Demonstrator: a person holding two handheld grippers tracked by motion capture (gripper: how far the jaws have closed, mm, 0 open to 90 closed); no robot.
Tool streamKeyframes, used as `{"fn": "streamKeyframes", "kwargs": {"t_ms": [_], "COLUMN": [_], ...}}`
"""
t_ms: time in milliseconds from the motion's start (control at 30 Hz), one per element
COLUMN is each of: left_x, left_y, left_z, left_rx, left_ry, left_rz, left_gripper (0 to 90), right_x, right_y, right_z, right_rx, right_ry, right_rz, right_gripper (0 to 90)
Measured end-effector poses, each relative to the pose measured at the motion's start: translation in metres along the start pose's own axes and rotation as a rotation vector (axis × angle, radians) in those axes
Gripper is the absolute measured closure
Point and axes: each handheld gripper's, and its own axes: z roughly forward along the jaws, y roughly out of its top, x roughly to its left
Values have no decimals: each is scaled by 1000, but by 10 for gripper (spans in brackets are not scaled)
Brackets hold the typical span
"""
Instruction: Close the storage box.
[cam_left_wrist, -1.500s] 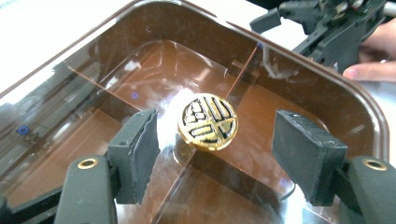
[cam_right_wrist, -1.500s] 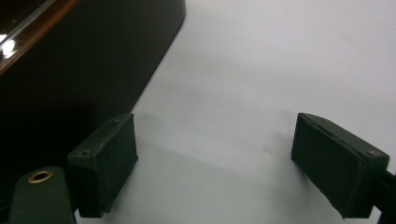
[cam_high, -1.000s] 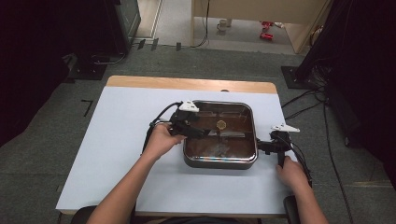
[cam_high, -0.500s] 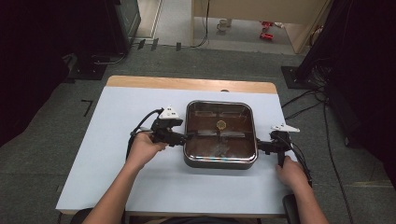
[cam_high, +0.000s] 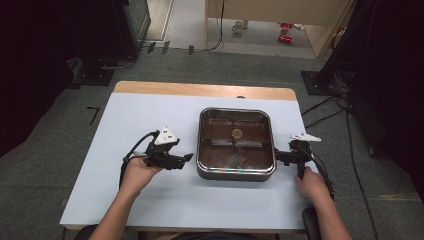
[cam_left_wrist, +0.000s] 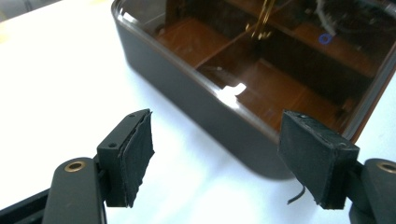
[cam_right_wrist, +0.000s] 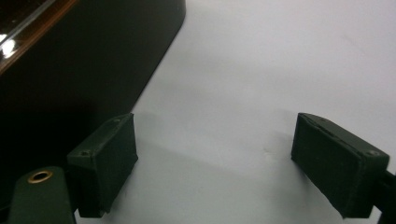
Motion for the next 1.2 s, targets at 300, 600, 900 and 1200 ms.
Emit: {"fn": "streamKeyframes", "kwargs": {"t_ms": [300, 600, 900, 1200], "left_x": [8, 5, -4, -8], "left_y": [-32, -57, -61, -65], "left_z": [-2, 20, 33, 38], "left_rx": [-16, 76, 100, 78], "left_ry": [35, 118, 158, 150], "left_rz": [-39, -41, -39, -63], "left_gripper": [238, 239, 239, 126], "right_x": [0, 0, 0, 0], "right_y": [0, 0, 0, 0], "right_z": [0, 0, 0, 0], "right_rx": [0, 0, 0, 0], "right_ry": [0, 0, 0, -1], "right_rz": [0, 1, 1, 1], "right_gripper": [140, 140, 140, 140]}}
